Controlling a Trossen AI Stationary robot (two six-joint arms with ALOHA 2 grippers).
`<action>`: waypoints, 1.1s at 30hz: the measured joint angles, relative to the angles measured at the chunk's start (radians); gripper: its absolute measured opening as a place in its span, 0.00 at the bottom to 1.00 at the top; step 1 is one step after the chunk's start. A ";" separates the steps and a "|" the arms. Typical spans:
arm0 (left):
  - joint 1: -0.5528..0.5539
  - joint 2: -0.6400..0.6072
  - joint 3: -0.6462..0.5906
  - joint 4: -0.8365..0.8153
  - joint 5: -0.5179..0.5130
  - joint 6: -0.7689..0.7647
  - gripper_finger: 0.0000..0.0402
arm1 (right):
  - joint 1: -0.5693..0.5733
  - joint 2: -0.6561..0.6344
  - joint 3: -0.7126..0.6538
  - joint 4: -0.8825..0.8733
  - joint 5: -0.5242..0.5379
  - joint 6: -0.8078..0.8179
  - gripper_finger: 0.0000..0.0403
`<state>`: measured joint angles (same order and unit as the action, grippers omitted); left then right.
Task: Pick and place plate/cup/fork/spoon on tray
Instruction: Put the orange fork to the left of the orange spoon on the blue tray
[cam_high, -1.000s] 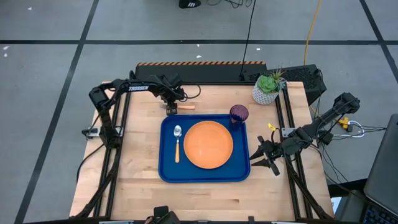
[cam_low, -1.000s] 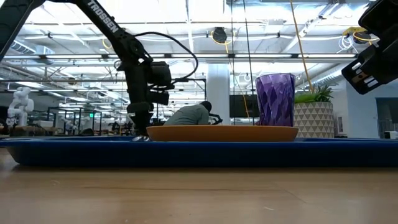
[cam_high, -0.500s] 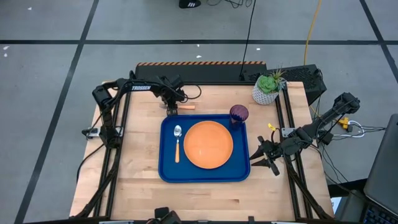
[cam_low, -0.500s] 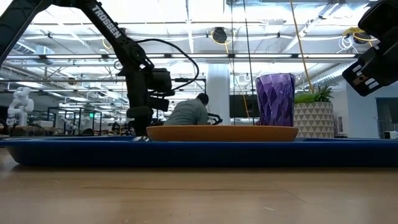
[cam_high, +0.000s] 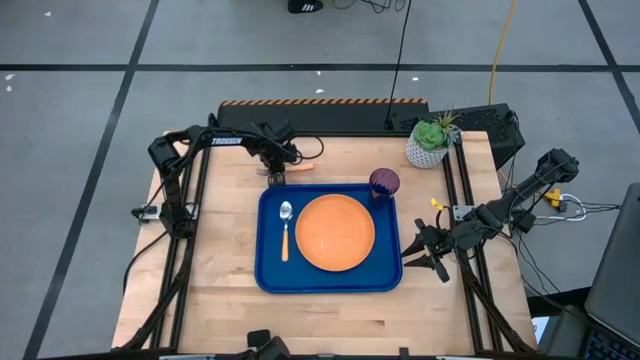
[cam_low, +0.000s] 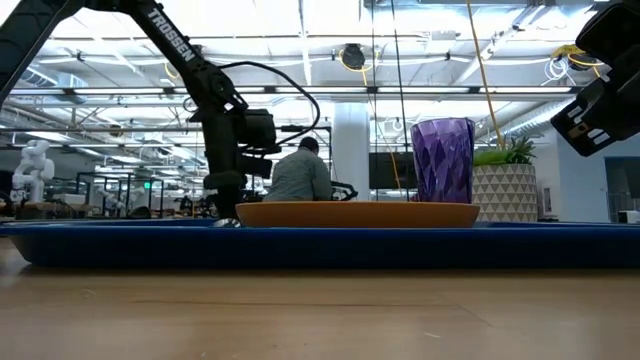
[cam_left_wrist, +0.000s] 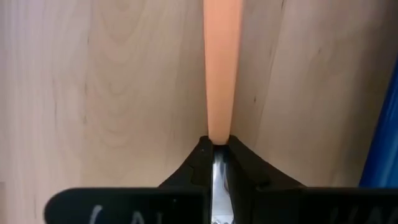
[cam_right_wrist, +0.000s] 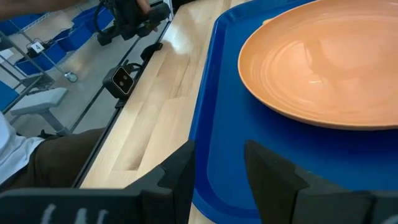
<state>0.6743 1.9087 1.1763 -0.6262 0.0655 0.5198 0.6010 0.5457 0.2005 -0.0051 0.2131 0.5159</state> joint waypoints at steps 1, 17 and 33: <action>-0.004 0.000 0.000 0.000 -0.012 0.009 0.05 | 0.000 0.000 0.000 0.000 0.000 0.000 0.32; -0.078 -0.087 0.143 -0.236 -0.159 0.249 0.05 | 0.000 0.000 0.000 -0.037 0.005 0.022 0.32; -0.272 -0.285 0.146 -0.355 -0.082 0.631 0.05 | 0.000 0.000 0.000 -0.034 0.082 0.042 0.32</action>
<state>0.4026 1.6236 1.3224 -0.9812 -0.0161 1.1505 0.6010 0.5453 0.2005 -0.0387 0.2951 0.5580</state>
